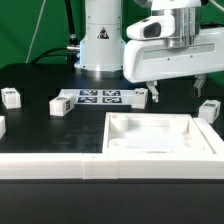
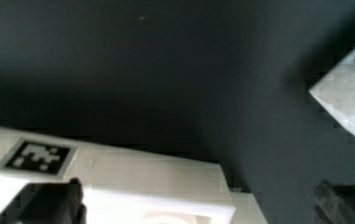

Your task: Assemble one leg

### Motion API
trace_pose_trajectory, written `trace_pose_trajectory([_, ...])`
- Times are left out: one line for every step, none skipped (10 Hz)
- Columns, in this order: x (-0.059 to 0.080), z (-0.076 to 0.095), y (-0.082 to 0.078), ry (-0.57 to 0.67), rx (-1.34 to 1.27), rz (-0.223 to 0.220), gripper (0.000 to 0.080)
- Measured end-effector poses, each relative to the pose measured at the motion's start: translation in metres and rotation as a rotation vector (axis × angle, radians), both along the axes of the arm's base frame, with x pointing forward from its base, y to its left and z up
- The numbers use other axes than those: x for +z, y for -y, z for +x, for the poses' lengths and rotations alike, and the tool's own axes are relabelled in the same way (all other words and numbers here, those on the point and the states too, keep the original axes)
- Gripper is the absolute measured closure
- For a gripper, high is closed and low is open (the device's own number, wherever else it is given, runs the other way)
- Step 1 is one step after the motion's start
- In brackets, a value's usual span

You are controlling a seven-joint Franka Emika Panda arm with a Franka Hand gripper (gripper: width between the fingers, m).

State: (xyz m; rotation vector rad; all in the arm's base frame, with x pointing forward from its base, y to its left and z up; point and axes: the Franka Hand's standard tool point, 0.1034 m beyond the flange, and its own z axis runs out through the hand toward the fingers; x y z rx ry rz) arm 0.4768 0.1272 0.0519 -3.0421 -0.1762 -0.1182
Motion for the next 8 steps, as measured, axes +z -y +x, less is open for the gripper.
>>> trace_pose_trajectory([0.0, -0.001, -0.001, -0.005, -0.051, 0.006, 0.015])
trace_pose_trajectory([-0.001, -0.006, -0.005, -0.024, -0.26, 0.033, 0.015])
trace_pose_trajectory([-0.003, -0.012, -0.017, -0.048, -0.407, 0.049, 0.015])
trace_pose_trajectory([-0.003, -0.015, -0.029, -0.065, -0.513, 0.064, 0.015])
trace_pose_trajectory([-0.003, -0.018, -0.039, -0.087, -0.652, 0.084, 0.015])
trace_pose_trajectory([-0.003, -0.021, -0.046, -0.102, -0.736, 0.094, 0.015])
trace_pose_trajectory([-0.004, -0.024, -0.055, -0.115, -0.799, 0.102, 0.015])
trace_pose_trajectory([-0.004, -0.027, -0.068, -0.137, -0.946, 0.122, 0.015])
